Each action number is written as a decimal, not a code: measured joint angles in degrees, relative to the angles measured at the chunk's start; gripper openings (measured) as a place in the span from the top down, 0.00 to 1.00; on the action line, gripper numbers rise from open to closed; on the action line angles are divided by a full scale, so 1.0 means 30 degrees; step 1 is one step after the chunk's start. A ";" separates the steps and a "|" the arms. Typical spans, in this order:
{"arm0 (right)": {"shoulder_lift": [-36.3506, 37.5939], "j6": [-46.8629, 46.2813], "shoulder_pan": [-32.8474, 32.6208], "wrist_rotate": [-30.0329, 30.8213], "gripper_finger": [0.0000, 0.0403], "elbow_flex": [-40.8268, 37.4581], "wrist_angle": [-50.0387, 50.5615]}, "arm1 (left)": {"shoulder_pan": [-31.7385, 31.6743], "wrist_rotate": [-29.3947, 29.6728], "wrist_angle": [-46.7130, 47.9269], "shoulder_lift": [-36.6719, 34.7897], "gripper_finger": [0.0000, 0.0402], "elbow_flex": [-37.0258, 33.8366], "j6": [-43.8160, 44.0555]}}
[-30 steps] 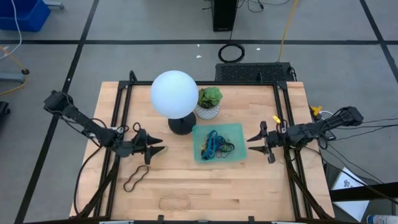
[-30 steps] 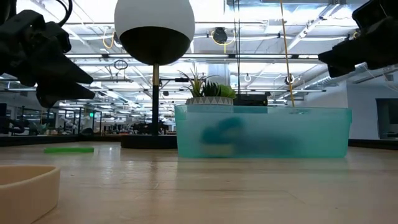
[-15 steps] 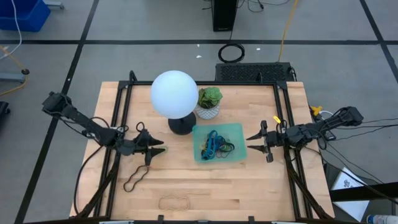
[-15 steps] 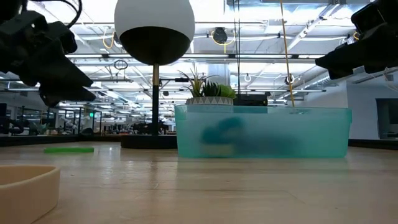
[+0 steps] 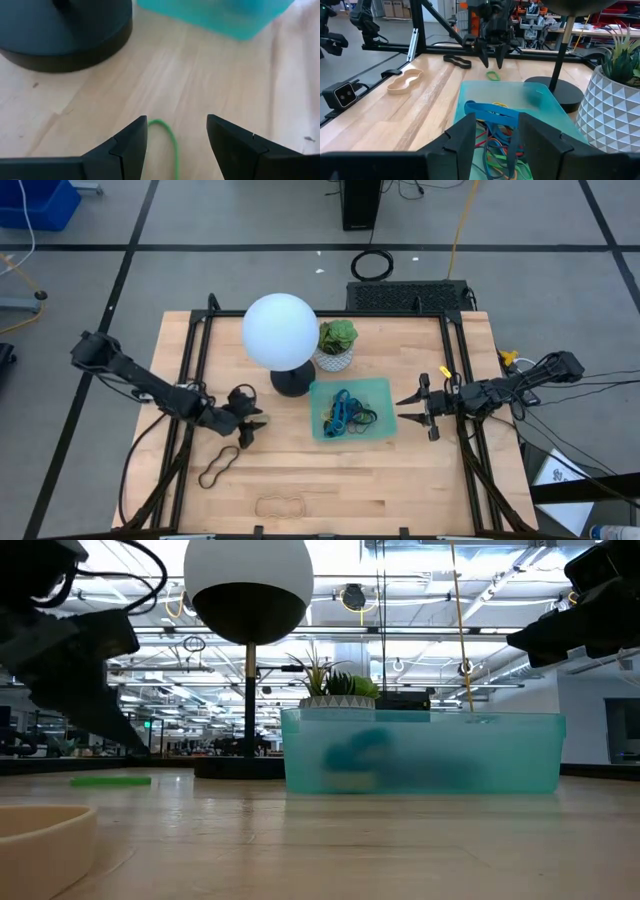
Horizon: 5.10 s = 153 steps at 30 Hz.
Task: Pick and place rubber bands into bin
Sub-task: Put the green rubber band into the blue bin, then put the brown rubber band into the blue bin
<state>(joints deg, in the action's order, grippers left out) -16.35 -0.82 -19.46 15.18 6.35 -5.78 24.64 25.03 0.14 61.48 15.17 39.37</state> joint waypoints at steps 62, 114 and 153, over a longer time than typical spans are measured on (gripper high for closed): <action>-0.0005 0.0073 0.0000 0.0000 0.65 -0.0015 0.0015 | -0.0191 -0.5516 -1.1188 0.3847 0.99 0.1746 -0.2208; -0.0078 0.0066 -0.0001 -0.0015 0.65 -0.0015 0.0168 | -0.4134 -0.0898 -0.4945 1.7200 0.97 1.6894 -1.0913; -0.0071 0.0000 -0.0007 -0.0015 0.65 -0.0015 0.0154 | -0.1357 -0.6364 0.1762 1.2261 0.47 1.6876 -1.4891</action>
<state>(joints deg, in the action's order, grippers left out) -16.56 -0.82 -19.49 15.14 6.31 -5.32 20.57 5.94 5.42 98.26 65.80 -5.30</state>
